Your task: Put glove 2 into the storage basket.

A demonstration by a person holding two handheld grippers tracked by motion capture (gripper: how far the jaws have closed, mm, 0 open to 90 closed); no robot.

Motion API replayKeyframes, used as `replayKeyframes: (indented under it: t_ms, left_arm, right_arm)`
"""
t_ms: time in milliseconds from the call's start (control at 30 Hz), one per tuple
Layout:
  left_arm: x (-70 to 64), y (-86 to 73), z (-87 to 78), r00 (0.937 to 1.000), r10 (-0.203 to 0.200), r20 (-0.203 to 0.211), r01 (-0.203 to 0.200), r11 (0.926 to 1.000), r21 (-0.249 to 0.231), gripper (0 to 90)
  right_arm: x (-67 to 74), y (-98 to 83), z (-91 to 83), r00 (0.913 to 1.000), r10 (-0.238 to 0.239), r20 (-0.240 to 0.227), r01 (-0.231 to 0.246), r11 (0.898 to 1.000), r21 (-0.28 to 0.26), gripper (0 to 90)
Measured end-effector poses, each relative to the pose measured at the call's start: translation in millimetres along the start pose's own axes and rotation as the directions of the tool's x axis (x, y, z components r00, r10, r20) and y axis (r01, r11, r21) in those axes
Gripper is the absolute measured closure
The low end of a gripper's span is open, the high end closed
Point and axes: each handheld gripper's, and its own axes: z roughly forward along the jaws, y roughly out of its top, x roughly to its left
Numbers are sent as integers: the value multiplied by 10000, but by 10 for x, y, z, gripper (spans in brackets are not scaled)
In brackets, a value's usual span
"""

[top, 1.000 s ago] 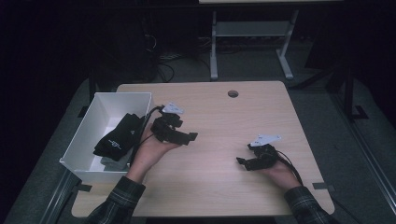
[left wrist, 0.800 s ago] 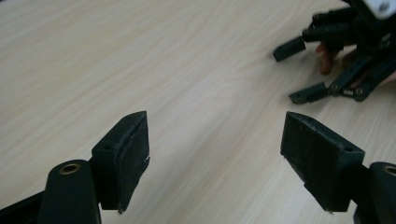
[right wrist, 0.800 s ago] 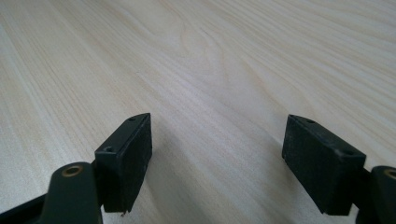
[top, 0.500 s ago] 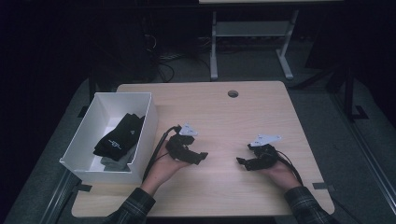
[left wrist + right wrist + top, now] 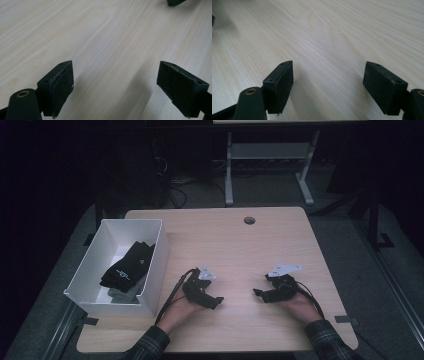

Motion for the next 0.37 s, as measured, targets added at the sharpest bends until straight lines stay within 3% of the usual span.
replayKeyframes:
  t_ms: [133,367]
  left_arm:
    - [-23,-22,26,9999,118,-79,-118,9999,3,131]
    - [-25,-85,35,9997,234,-13,-235,9981,-571,129]
  right_arm:
    - [0,0,0,10000,-2,-1,2,10000,-1,244]
    - [0,0,0,10000,-15,-1,15,10000,-6,244]
